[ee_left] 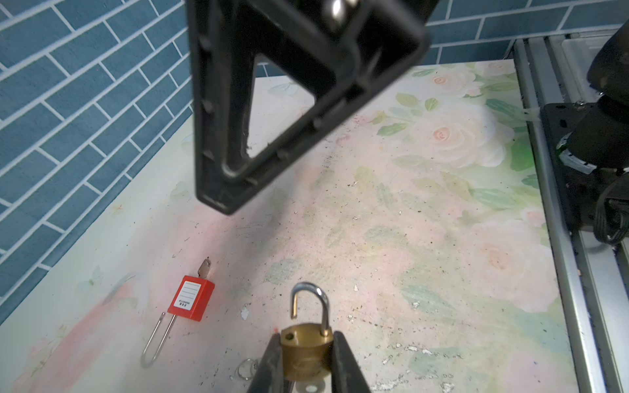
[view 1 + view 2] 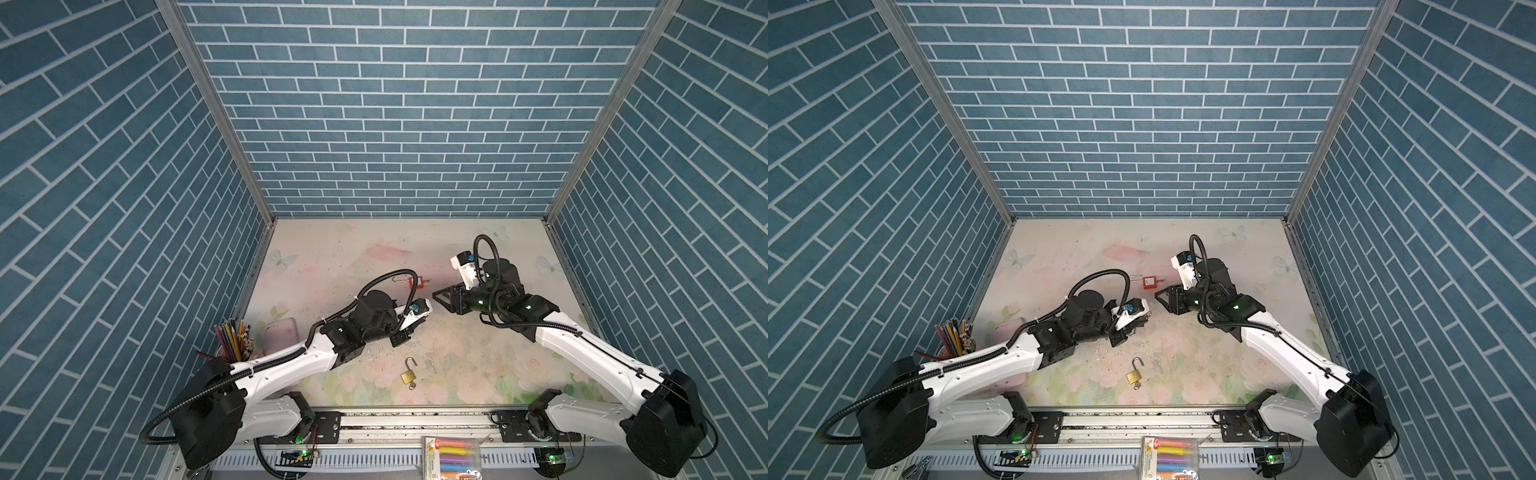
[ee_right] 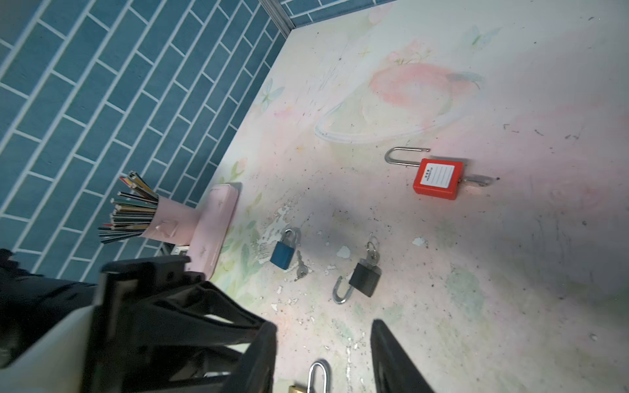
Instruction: Lock with the key
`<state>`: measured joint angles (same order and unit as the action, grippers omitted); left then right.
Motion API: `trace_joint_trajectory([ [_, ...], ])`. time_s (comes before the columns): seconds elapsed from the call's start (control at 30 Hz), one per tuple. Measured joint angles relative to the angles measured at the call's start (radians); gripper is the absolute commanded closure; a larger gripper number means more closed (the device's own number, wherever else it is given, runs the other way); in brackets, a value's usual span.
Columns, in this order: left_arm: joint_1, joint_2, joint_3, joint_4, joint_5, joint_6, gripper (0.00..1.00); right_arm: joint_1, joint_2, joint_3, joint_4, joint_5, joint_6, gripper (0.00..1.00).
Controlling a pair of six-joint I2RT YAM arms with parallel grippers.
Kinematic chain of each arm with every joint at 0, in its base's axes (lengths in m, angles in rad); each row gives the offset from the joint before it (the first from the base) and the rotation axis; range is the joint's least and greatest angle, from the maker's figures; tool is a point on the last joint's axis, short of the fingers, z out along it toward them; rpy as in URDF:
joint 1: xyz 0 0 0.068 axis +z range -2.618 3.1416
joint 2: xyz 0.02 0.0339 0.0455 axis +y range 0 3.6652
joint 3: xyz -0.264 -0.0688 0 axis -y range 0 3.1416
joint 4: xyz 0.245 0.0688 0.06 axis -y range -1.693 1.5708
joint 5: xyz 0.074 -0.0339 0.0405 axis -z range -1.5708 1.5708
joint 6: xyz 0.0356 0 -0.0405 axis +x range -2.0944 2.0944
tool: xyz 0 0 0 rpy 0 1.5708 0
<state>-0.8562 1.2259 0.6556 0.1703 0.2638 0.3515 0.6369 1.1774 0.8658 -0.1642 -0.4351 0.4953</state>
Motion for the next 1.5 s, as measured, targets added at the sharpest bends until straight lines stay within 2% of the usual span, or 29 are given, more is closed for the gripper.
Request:
trace_joint_trajectory([
  [0.2, 0.000, 0.023, 0.001, -0.002, -0.024, -0.003, 1.00, 0.039, 0.046, 0.024, -0.047, -0.077, 0.044, 0.64],
  [0.4, -0.001, 0.031, 0.012, -0.010, -0.047, -0.007, 1.00, 0.084, 0.117, 0.025, -0.080, -0.111, 0.050, 0.74],
  [0.87, -0.001, 0.031, 0.012, -0.016, -0.054, -0.016, 1.00, 0.085, 0.134, 0.045, -0.083, -0.085, 0.050, 0.76],
  [1.33, -0.001, 0.031, 0.012, -0.016, -0.054, -0.022, 1.00, 0.085, 0.139, 0.048, -0.078, -0.079, 0.050, 1.00],
  [1.5, -0.001, 0.031, 0.012, -0.015, -0.055, -0.021, 1.00, 0.085, 0.139, 0.048, -0.077, -0.077, 0.047, 1.00],
])
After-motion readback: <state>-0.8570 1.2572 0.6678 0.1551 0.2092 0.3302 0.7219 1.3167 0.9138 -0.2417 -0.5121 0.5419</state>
